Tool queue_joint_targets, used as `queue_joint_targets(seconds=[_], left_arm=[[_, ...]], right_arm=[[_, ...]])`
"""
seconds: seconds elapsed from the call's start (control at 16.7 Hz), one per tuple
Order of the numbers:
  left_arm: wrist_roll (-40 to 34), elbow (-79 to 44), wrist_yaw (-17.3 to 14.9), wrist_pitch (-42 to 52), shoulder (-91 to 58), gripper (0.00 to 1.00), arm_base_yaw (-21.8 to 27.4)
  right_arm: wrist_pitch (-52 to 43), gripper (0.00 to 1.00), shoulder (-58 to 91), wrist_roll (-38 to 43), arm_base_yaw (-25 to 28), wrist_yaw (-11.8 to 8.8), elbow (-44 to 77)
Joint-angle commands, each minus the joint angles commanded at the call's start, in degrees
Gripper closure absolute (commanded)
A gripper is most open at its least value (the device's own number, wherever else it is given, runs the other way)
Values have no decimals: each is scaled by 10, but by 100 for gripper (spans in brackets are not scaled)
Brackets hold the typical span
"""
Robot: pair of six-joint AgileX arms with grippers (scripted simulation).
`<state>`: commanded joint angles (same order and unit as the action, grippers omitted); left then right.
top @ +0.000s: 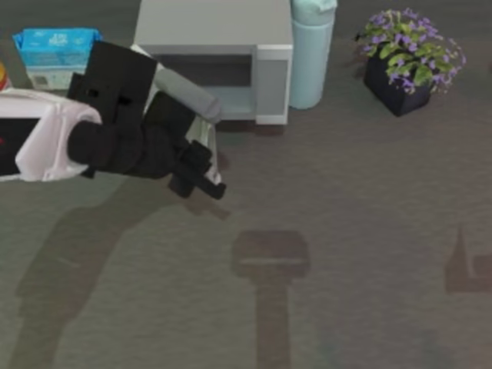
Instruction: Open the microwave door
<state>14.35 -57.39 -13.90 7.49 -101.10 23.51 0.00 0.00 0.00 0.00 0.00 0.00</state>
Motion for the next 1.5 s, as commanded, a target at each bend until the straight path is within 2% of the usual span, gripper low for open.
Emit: queue_joint_targets(seconds=[0.48,1.02,1.5], left_arm=[[0,0,0,0,0,100,0],[42,7,-32,12,8,100,-19],[43,7,-33,12,8,100,-19]], right_arm=[[0,0,0,0,0,0,0],[0,0,0,0,0,0,0],[0,0,0,0,0,0,0]])
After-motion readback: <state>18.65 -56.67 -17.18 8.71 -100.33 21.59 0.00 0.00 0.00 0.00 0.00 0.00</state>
